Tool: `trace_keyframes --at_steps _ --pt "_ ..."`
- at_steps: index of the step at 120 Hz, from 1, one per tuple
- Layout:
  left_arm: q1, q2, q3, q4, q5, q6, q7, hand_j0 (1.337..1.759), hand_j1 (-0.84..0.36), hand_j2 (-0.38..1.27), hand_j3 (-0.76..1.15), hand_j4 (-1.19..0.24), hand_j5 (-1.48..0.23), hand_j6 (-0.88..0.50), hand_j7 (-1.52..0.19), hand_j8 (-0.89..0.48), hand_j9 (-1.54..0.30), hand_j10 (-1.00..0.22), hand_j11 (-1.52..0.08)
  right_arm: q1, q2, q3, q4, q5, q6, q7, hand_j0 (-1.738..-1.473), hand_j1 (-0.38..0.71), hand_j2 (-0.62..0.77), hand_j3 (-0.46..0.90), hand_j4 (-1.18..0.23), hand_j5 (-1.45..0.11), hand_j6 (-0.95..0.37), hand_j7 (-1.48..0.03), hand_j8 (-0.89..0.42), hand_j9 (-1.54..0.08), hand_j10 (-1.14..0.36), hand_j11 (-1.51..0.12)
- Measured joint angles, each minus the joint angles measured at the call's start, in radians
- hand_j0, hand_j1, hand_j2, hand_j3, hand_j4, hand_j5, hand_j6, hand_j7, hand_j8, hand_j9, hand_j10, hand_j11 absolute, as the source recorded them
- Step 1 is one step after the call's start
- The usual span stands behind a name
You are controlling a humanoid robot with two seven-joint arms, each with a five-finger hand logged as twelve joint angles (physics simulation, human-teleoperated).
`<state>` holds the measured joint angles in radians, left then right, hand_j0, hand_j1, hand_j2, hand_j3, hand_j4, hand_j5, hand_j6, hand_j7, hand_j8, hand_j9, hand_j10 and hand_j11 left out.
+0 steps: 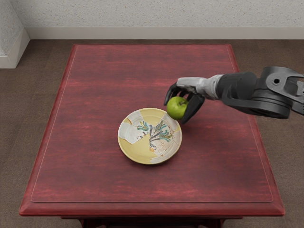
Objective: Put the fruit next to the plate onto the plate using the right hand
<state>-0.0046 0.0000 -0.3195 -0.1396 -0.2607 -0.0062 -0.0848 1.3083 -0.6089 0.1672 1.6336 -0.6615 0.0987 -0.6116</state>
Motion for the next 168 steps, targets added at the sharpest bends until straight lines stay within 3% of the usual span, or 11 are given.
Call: trace_keyframes --at_steps 28,77,93,133,168 --pt "0.0 0.0 0.0 0.0 0.0 0.0 0.0 1.658 0.06 0.05 0.0 -0.25 -0.32 -0.25 -0.32 -0.25 -0.32 -0.24 -0.32 0.069 0.086 -0.004 0.008 0.03 0.075 0.0 -1.654 0.2 0.1 0.0 -0.48 -0.91 -0.33 -0.87 -0.34 -0.89 -0.59 -0.88" --pt "0.0 0.0 0.0 0.0 0.0 0.0 0.0 1.658 0.06 0.05 0.0 -0.24 -0.32 -0.24 -0.32 -0.24 -0.32 -0.24 -0.32 0.07 0.145 -0.033 0.001 0.024 0.076 0.0 -1.652 0.17 0.05 0.0 -0.52 -0.86 -0.37 -0.84 -0.38 -0.86 -0.63 -0.85" --pt "0.0 0.0 0.0 0.0 0.0 0.0 0.0 1.658 0.06 0.05 0.0 -0.24 -0.32 -0.24 -0.32 -0.24 -0.32 -0.24 -0.32 0.059 0.145 -0.035 -0.02 0.023 0.074 0.001 -1.655 0.14 0.03 0.0 -0.47 -0.71 -0.38 -0.7 -0.38 -0.7 -0.53 -0.7" --pt "0.0 0.0 0.0 0.0 0.0 0.0 0.0 1.658 0.06 0.05 0.0 -0.25 -0.32 -0.25 -0.32 -0.25 -0.32 -0.24 -0.32 0.055 0.145 -0.026 -0.038 0.035 0.07 0.001 -1.657 -0.09 -0.02 0.0 -0.23 -0.32 -0.21 -0.32 -0.22 -0.32 -0.24 -0.32" --pt "0.0 0.0 0.0 0.0 0.0 0.0 0.0 1.658 0.06 0.05 0.0 -0.24 -0.32 -0.24 -0.32 -0.24 -0.32 -0.24 -0.32 0.031 0.06 0.098 -0.044 0.455 0.13 0.001 -1.658 -0.25 -0.01 0.0 -0.09 -0.12 -0.09 -0.12 -0.09 -0.12 -0.09 -0.12"
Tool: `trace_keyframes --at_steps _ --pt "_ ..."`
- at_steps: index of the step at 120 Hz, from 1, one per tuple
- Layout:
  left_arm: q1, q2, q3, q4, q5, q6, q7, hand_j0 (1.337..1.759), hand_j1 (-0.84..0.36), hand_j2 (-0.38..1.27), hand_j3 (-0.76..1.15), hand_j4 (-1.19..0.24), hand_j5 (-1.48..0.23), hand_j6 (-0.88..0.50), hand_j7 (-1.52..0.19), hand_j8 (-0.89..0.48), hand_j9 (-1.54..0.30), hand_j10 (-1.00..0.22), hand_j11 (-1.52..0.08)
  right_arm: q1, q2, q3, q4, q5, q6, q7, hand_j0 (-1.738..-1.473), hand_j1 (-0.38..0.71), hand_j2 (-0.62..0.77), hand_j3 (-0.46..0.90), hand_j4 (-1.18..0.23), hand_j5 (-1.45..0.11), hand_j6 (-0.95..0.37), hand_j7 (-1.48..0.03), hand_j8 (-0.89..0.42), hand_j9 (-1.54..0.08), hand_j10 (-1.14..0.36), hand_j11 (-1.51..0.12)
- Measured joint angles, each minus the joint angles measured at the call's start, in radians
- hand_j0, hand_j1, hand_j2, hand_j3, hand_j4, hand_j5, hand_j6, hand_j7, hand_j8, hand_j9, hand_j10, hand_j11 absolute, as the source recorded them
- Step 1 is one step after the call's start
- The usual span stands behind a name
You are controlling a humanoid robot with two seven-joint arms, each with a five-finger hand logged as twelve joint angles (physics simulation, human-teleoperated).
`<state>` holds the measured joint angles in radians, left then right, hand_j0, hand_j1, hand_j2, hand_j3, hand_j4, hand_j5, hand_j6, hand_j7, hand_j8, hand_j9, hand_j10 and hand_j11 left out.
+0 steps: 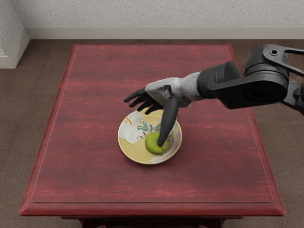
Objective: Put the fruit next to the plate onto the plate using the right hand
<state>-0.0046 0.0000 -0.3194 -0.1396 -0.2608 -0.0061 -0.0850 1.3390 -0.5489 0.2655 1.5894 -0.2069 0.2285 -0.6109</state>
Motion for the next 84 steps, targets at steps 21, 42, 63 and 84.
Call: trace_keyframes --at_steps 21,42,63,84 --pt "0.0 0.0 0.0 0.0 0.0 0.0 0.0 1.658 0.06 0.05 0.0 -0.24 -0.32 -0.24 -0.32 -0.24 -0.32 -0.24 -0.32 -0.098 -0.083 0.138 0.0 0.195 0.101 0.0 -1.658 -0.28 -0.01 0.0 -0.06 -0.08 -0.06 -0.08 -0.06 -0.08 -0.06 -0.08" --pt "0.0 0.0 0.0 0.0 0.0 0.0 0.0 1.658 0.06 0.05 0.0 -0.24 -0.32 -0.24 -0.32 -0.24 -0.32 -0.24 -0.32 -0.259 -0.171 0.288 -0.018 0.369 0.258 0.0 -1.658 -0.29 -0.01 0.0 -0.05 -0.07 -0.05 -0.07 -0.05 -0.07 -0.05 -0.07" --pt "0.0 0.0 0.0 0.0 0.0 0.0 0.0 1.658 0.06 0.05 0.0 -0.24 -0.32 -0.24 -0.32 -0.24 -0.32 -0.24 -0.32 -0.472 -0.236 0.488 -0.077 0.448 0.359 0.0 -1.658 -0.29 -0.01 0.0 -0.05 -0.06 -0.04 -0.06 -0.04 -0.06 -0.05 -0.06" --pt "0.0 0.0 0.0 0.0 0.0 0.0 0.0 1.658 0.06 0.05 0.0 -0.24 -0.32 -0.24 -0.32 -0.24 -0.32 -0.24 -0.32 -0.691 -0.254 0.711 -0.116 0.466 0.378 0.0 -1.658 -0.3 -0.01 0.0 -0.04 -0.06 -0.04 -0.06 -0.04 -0.06 -0.04 -0.06"
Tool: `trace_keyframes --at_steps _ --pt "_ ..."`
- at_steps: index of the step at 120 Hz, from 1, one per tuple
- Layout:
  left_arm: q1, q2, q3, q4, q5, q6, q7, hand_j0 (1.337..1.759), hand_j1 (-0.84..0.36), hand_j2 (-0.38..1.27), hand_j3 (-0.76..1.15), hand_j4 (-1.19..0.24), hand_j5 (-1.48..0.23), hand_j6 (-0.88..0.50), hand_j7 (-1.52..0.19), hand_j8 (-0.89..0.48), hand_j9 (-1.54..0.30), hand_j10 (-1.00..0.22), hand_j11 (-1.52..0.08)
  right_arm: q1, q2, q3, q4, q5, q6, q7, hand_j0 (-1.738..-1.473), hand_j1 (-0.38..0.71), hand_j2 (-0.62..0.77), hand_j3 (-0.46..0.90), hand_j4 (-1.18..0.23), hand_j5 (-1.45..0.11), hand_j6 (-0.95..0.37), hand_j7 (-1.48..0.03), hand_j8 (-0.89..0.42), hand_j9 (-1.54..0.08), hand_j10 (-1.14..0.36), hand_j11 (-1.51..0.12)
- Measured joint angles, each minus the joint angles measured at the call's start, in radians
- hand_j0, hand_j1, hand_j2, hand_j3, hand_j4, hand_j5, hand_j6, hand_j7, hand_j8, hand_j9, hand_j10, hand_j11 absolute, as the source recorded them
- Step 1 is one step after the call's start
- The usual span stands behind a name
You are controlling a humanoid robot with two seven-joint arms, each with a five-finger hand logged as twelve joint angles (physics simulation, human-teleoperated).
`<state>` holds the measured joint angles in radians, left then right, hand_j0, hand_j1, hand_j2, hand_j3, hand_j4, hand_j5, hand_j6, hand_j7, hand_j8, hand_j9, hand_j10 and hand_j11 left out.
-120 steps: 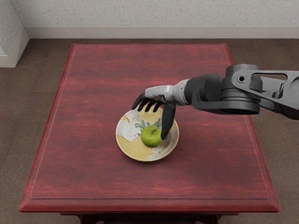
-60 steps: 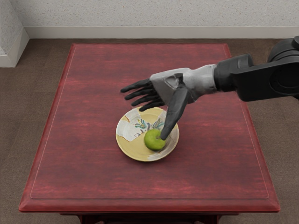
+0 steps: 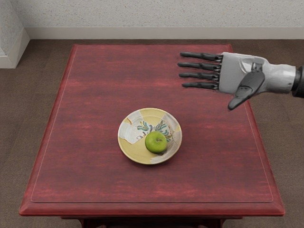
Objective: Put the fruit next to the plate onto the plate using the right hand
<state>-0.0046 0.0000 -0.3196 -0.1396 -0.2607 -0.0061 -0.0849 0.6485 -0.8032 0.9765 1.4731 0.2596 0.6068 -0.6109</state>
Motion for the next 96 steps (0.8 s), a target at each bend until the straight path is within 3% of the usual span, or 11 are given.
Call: trace_keyframes --at_steps 14,30,96 --pt "0.0 0.0 0.0 0.0 0.0 0.0 0.0 1.658 0.06 0.05 0.0 -0.25 -0.32 -0.25 -0.32 -0.24 -0.32 -0.24 -0.32 -0.093 -0.026 0.072 -0.017 0.041 0.003 0.0 -1.658 -0.3 -0.01 0.0 -0.04 -0.05 -0.04 -0.06 -0.04 -0.05 -0.04 -0.05" --pt "0.0 0.0 0.0 0.0 0.0 0.0 0.0 1.658 0.06 0.05 0.0 -0.25 -0.32 -0.25 -0.32 -0.25 -0.32 -0.24 -0.32 -0.139 -0.05 0.095 -0.033 0.079 0.004 0.0 -1.658 -0.3 -0.01 0.0 -0.04 -0.05 -0.04 -0.05 -0.04 -0.05 -0.04 -0.05" --pt "0.003 0.0 0.0 -0.004 0.0 0.0 0.0 1.658 0.06 0.05 0.0 -0.24 -0.32 -0.24 -0.32 -0.24 -0.32 -0.24 -0.32 -0.155 -0.054 0.094 -0.06 0.09 0.004 0.0 -1.658 -0.3 -0.01 0.0 -0.04 -0.05 -0.04 -0.05 -0.04 -0.05 -0.04 -0.05"
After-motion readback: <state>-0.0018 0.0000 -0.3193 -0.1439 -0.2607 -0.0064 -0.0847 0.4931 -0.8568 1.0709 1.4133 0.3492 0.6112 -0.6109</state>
